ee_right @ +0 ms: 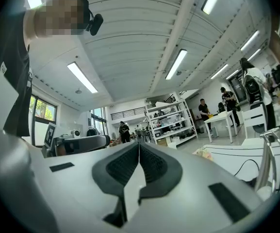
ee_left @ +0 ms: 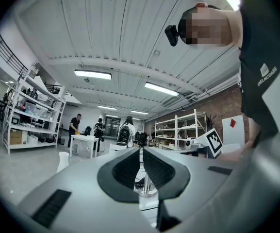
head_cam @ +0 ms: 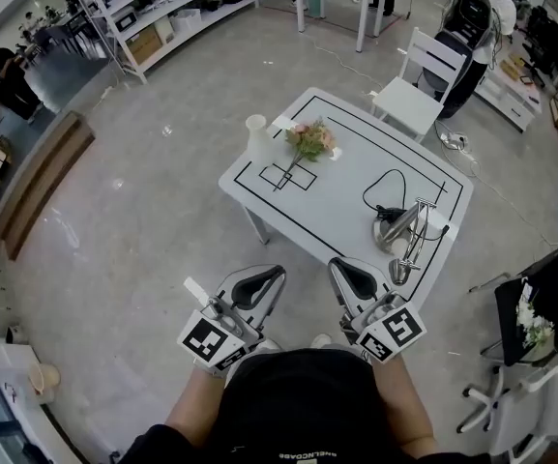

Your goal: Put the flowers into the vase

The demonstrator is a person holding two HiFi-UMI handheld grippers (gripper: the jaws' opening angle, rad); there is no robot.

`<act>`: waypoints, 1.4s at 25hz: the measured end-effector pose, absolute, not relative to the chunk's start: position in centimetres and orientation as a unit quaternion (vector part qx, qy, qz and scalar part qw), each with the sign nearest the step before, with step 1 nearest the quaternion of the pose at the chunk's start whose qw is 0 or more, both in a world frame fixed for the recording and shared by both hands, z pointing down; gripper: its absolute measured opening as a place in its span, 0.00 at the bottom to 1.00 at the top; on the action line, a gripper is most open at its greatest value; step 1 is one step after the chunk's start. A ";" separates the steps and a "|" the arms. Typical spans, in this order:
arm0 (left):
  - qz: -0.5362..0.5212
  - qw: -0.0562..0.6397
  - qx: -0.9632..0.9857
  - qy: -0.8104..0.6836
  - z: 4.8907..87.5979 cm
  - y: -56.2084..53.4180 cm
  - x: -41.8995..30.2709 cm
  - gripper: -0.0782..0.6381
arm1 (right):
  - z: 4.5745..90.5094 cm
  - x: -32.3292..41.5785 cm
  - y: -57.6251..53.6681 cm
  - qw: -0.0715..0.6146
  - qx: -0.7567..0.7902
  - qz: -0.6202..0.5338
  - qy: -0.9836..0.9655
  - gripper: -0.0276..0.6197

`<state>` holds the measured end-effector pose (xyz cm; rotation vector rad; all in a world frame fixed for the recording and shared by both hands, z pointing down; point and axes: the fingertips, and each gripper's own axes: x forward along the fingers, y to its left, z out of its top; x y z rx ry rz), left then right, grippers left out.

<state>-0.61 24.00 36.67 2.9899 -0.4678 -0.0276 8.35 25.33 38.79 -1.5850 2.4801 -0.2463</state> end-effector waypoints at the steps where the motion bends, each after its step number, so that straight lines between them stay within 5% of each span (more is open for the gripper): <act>1: -0.008 0.055 0.986 -0.157 36.6 24.1 -0.2 0.12 | 38.9 8.5 25.4 0.094 -0.531 -0.086 0.838 0.06; 19: 0.004 0.068 0.976 -0.208 39.4 21.9 0.3 0.12 | 42.7 10.1 23.9 0.137 -0.503 -0.187 0.832 0.06; 35: 0.008 0.104 0.983 -0.153 41.1 5.8 -2.0 0.12 | 46.0 9.5 10.8 0.150 -0.575 -0.250 0.765 0.06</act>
